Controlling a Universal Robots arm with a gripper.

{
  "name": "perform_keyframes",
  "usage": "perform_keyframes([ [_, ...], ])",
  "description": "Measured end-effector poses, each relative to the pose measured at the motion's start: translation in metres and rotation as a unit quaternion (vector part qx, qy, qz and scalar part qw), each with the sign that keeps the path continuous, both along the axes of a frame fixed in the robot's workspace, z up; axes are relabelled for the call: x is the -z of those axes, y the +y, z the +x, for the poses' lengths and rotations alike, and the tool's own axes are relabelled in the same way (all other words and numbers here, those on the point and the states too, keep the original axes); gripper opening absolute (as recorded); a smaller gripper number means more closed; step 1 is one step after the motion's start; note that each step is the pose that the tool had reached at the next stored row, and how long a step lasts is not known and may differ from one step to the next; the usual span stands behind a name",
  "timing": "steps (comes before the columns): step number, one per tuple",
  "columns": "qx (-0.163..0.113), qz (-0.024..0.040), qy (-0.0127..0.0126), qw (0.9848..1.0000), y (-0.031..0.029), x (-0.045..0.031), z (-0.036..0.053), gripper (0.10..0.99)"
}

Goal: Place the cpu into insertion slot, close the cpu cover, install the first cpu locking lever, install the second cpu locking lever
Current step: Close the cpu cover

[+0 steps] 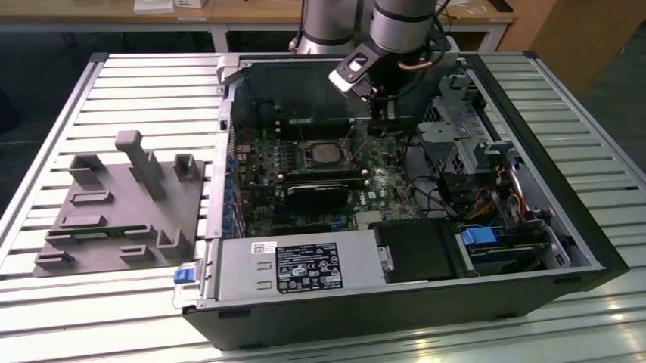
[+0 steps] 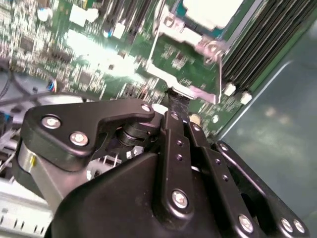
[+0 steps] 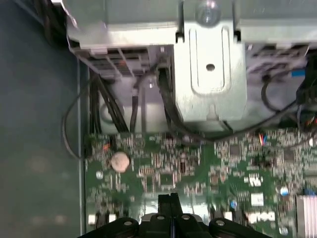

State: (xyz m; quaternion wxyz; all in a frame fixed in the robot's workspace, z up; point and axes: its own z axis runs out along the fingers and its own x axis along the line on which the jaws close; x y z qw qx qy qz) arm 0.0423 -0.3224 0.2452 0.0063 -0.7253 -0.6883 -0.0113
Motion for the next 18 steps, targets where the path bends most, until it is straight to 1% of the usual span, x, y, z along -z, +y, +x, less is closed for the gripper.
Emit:
perform_keyframes([
  [1, 0.0, -0.0001, 0.0089, 1.0, 0.0, 0.0001, 0.0004, 0.106],
  [2, 0.0, -0.0001, 0.0152, 0.9999, 0.0, 0.0001, 0.0005, 0.106],
  [6, 0.0, -0.0001, 0.0155, 0.9999, 0.0, 0.0001, 0.0004, 0.106],
  [8, 0.0, 0.0001, 0.0152, 0.9999, 0.0, 0.0001, -0.0019, 0.106],
  [10, 0.0, 0.0005, 0.0147, 0.9999, 0.0, 0.0001, -0.0068, 0.106],
  [14, 0.0, 0.0013, 0.0133, 0.9999, 0.0, 0.0002, -0.0192, 0.106],
  [18, 0.0, 0.0015, 0.0127, 0.9999, 0.0, 0.0003, -0.028, 0.106],
])
